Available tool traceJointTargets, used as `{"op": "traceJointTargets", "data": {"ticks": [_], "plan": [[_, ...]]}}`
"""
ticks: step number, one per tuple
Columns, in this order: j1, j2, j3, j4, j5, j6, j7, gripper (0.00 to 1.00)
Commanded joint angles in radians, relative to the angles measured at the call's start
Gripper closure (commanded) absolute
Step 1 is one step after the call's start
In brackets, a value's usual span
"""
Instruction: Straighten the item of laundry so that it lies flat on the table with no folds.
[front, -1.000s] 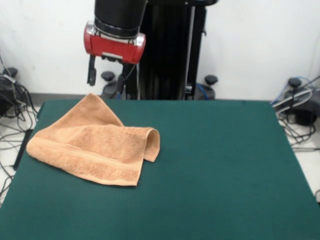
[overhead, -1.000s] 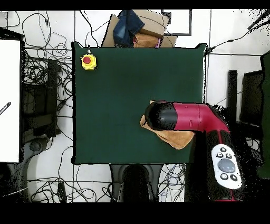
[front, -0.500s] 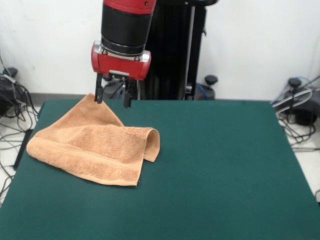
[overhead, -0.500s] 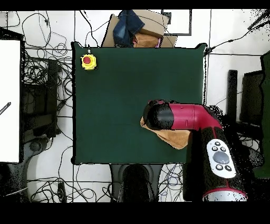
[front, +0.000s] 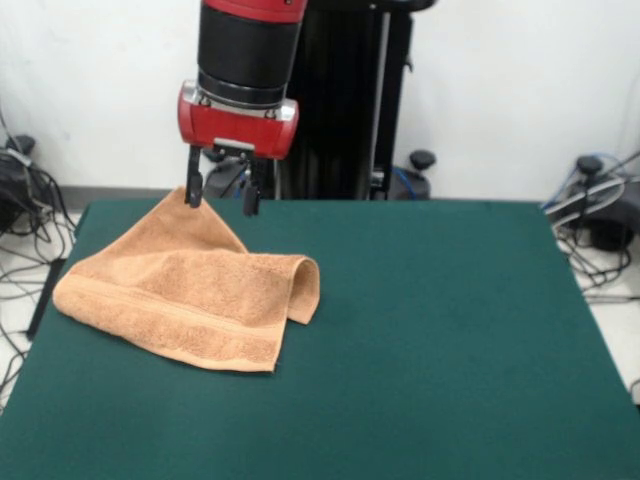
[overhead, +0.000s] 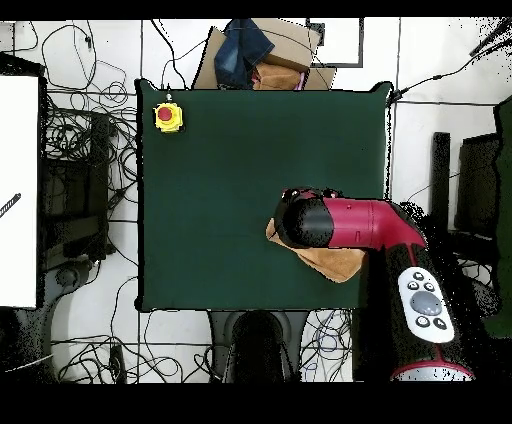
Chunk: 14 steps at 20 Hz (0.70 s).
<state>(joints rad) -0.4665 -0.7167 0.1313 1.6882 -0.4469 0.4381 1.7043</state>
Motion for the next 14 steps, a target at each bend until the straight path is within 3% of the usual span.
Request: {"op": "traceJointTargets", "data": {"ticks": [1, 11, 14], "plan": [[-0.019, -0.025, 0.081, 0.095, -0.052, -0.033, -0.034, 0.0], [-0.045, 0.037, 0.111, 0.097, -0.079, -0.152, -0.01, 0.0], [-0.031, 0.042, 0.091, 0.082, -0.078, -0.108, -0.021, 0.0]]}}
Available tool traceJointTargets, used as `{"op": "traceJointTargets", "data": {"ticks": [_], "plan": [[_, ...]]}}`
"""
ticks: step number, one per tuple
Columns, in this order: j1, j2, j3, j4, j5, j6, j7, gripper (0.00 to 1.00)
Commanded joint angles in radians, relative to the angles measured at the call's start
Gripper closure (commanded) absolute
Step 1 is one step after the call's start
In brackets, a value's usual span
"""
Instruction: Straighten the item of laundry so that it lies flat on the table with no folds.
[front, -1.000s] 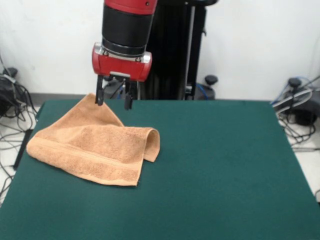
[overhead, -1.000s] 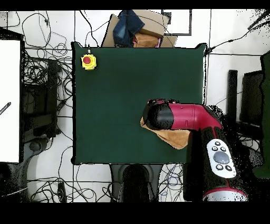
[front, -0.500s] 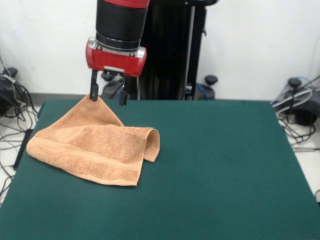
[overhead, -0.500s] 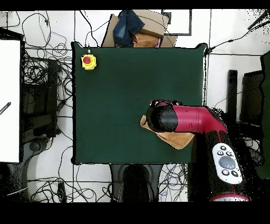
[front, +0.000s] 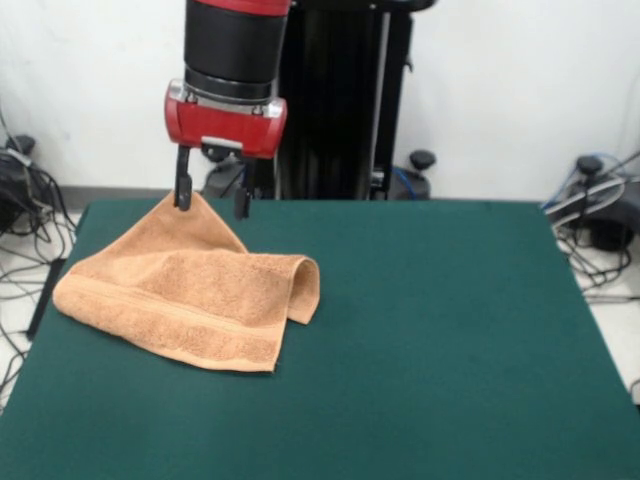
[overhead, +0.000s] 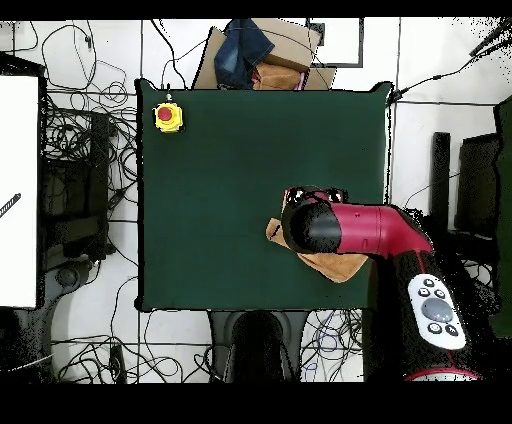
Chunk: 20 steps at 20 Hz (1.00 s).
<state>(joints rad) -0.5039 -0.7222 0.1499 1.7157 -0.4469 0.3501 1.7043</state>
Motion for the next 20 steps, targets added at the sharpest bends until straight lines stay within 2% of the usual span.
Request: {"op": "traceJointTargets", "data": {"ticks": [1, 8, 13, 17, 20], "plan": [[0.017, 0.05, 0.059, 0.046, -0.078, 0.009, -0.028, 0.0], [0.026, 0.079, 0.027, -0.002, -0.081, 0.15, -0.089, 0.0], [0.046, 0.099, -0.017, -0.047, -0.114, 0.255, -0.12, 0.0], [0.028, 0.125, 0.002, -0.056, -0.131, 0.279, -0.113, 0.0], [0.02, 0.111, 0.014, -0.049, -0.135, 0.282, -0.099, 0.0]]}}
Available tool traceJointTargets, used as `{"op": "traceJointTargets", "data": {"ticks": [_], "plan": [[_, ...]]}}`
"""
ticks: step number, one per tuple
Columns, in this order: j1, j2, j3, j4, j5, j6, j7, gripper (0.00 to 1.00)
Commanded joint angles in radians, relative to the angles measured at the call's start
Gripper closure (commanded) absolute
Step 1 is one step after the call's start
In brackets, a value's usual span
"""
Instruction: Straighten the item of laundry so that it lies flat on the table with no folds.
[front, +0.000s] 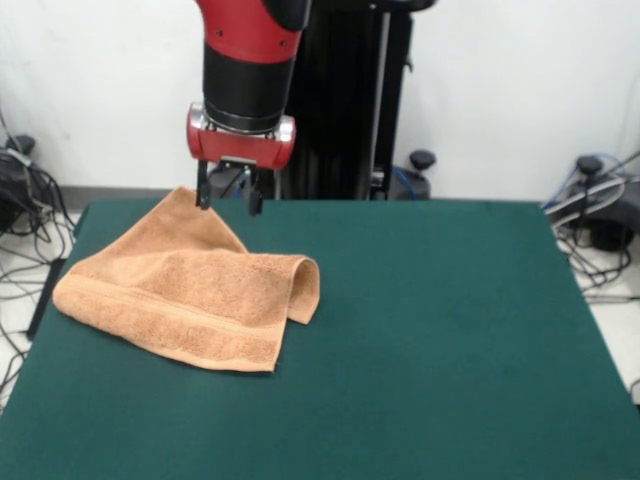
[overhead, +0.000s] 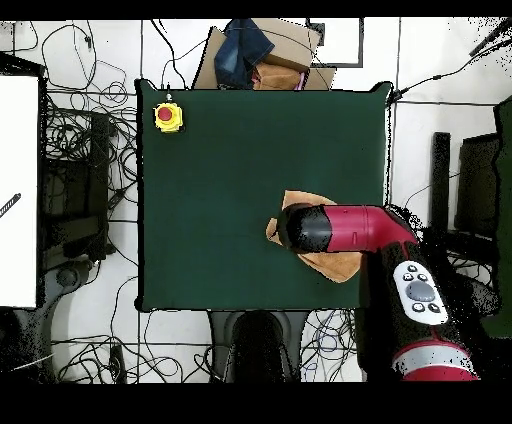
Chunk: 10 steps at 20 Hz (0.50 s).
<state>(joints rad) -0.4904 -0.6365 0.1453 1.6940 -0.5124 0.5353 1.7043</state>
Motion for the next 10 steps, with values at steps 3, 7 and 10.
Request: {"op": "traceJointTargets", "data": {"ticks": [3, 7, 10], "plan": [[-0.001, 0.031, 0.024, -0.04, -0.076, 0.125, -0.104, 0.0], [-0.01, 0.061, 0.043, -0.057, -0.102, 0.041, -0.079, 0.0], [-0.02, 0.064, 0.06, -0.05, -0.11, -0.001, -0.075, 0.0]]}}
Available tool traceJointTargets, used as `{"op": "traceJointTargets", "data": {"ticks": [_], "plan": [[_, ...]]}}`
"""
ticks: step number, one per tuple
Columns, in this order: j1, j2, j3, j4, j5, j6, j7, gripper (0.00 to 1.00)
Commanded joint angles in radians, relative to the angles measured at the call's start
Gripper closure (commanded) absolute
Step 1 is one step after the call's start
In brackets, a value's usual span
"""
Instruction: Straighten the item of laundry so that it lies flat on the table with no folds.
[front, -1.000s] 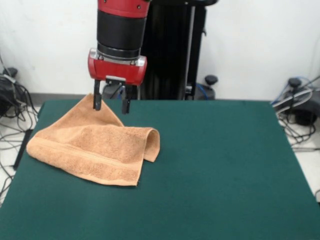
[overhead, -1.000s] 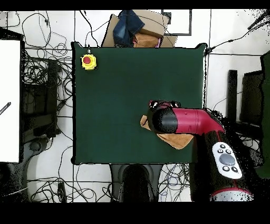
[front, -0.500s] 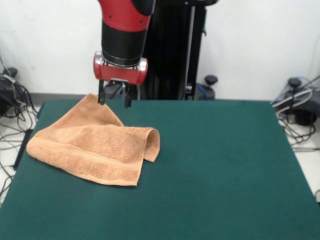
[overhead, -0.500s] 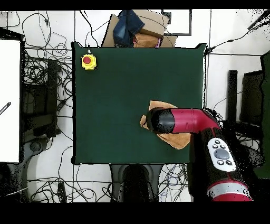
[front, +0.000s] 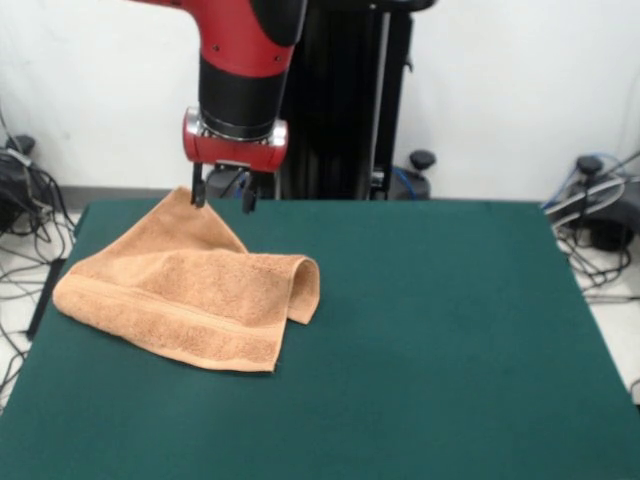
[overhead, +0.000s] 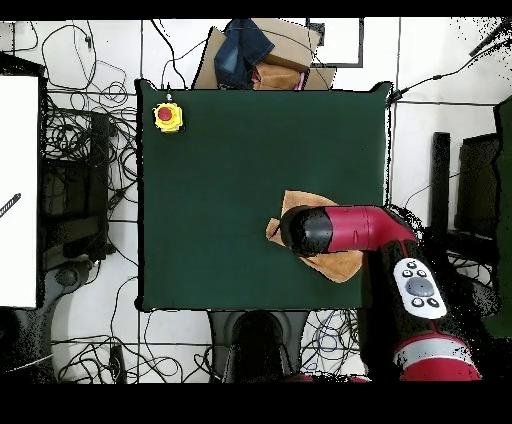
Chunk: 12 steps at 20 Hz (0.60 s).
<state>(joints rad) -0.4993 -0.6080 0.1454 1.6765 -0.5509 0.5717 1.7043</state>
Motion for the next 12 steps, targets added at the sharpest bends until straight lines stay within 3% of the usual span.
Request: {"op": "traceJointTargets", "data": {"ticks": [1, 12], "plan": [[-0.013, 0.038, 0.062, -0.033, -0.076, -0.047, -0.073, 0.0], [-0.027, 0.062, 0.044, -0.059, -0.131, -0.001, -0.104, 0.0]]}}
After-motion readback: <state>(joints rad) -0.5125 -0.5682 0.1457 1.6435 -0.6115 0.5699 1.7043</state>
